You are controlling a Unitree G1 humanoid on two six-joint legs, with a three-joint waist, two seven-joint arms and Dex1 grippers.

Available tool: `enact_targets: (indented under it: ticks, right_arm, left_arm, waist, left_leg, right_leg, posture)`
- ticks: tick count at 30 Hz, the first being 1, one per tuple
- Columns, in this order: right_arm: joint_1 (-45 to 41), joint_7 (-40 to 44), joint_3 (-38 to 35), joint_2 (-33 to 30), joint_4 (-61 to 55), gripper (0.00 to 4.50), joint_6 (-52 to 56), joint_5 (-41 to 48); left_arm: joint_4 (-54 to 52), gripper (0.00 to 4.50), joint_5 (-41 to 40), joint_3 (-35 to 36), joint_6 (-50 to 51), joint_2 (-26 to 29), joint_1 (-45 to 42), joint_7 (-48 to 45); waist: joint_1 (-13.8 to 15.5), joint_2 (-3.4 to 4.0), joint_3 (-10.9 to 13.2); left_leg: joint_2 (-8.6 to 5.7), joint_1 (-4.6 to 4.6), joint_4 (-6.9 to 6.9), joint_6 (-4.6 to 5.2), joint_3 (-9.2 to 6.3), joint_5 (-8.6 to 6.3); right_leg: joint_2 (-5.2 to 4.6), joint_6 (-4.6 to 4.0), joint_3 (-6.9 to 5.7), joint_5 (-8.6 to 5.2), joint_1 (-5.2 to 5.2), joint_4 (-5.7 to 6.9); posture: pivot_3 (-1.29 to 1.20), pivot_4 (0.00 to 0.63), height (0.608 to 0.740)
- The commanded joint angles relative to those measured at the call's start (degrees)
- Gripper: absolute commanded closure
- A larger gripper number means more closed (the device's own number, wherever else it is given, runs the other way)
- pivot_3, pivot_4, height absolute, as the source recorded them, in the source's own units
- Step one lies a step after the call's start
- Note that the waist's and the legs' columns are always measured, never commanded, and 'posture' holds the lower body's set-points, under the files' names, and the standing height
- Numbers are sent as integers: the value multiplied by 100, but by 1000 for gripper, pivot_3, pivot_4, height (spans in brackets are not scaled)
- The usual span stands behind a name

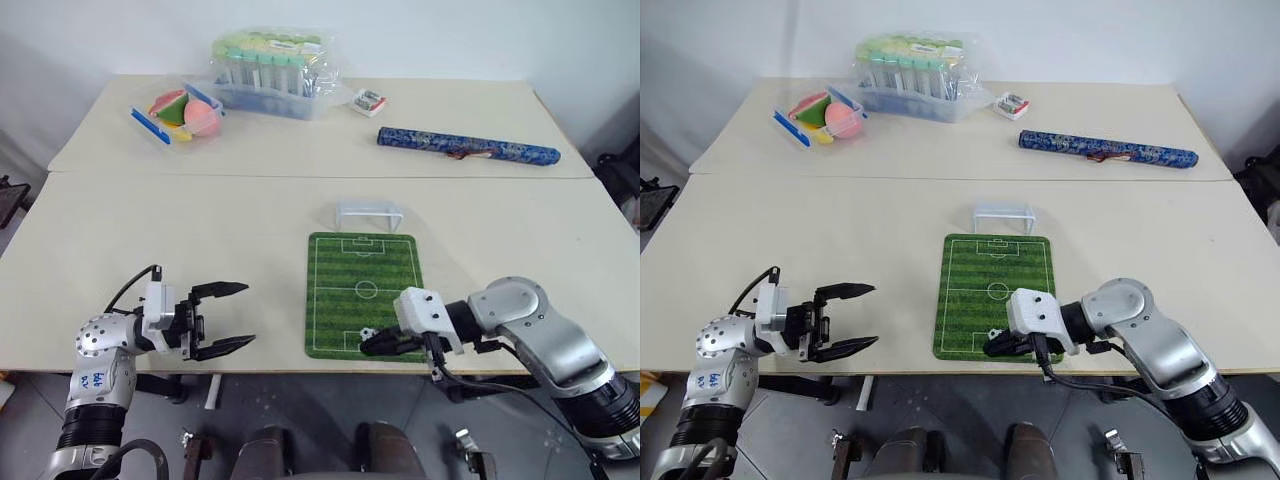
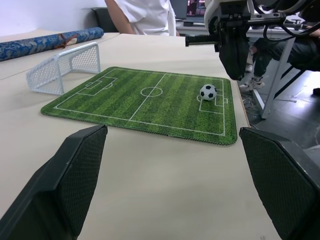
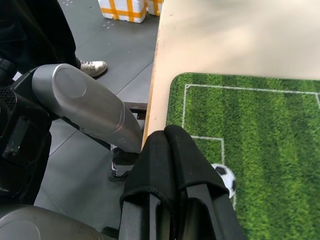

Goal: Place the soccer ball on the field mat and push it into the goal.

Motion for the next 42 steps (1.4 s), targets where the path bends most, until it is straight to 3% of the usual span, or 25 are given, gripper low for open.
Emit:
enact_targets:
  ticks: [1, 7, 13, 18, 25, 28, 39, 42]
  right_arm:
    - [144, -71, 135, 101, 126, 4467, -149, -47]
    - [-49, -308, 87, 332, 813, 4467, -442, -282]
    - [-1347, -1070, -584, 666, 2437, 4467, -1011, -557]
    - [-1999, -1429, -1134, 489, 3026, 4467, -1180, -622]
    - [-1497, -1308, -1772, 22, 2509, 4467, -630, -204]
    - [-1076, -1002, -2049, -218, 2452, 3880, -602, 69]
    - [-88, 266, -3021, -805, 4112, 187, -1706, 570]
    - [37, 503, -3172, -950, 4287, 17, -1786, 641]
  left_arm:
    - [-149, 0, -133, 46, 41, 43, 24, -27]
    - [-156, 0, -130, 74, 109, 121, 2, -63]
    - [170, 0, -39, 31, 47, 130, -370, -107]
    - [510, 0, 51, 5, -55, 65, -719, -59]
    - [692, 0, 26, 129, 161, -1, -962, 398]
    - [718, 0, -2, 205, 393, 29, -1036, 655]
    - [533, 0, 21, 709, 975, 396, -1101, 1467]
    - [320, 0, -126, 873, 1174, 528, -956, 1553]
  waist:
    - [3, 0, 0]
    - [2, -1, 0]
    - [-11, 0, 1]
    - [4, 0, 2]
    - [-2, -1, 3]
    - [4, -2, 3]
    - [-10, -6, 5]
    - [-13, -6, 6]
  left_leg:
    - [0, 0, 0, 0, -1, 0]
    - [-1, 0, 3, 0, -1, 0]
    - [0, -1, 6, 0, 6, 0]
    - [-2, -3, -5, 0, 2, 0]
    - [-3, -10, -1, 1, -4, -1]
    - [-3, -10, -1, 2, -4, -1]
    - [-2, -6, 3, 3, 7, -2]
    - [0, 0, 2, 3, 12, -2]
  right_leg:
    - [0, 0, -1, 0, 0, 0]
    - [0, 0, 0, 0, 1, -1]
    - [-1, 0, 3, 0, -3, 1]
    - [-1, 0, -6, 0, -5, 2]
    - [-2, 0, -13, 0, -6, 2]
    - [-2, 0, -13, 0, -4, 1]
    - [-2, 0, -6, 0, -2, -1]
    - [-2, 0, 0, 0, -2, 0]
  posture:
    - [0, 150, 740]
    - [0, 150, 740]
    - [0, 150, 740]
    - [0, 150, 740]
    - [0, 150, 740]
    - [0, 150, 740]
    - [0, 150, 740]
    - [0, 150, 740]
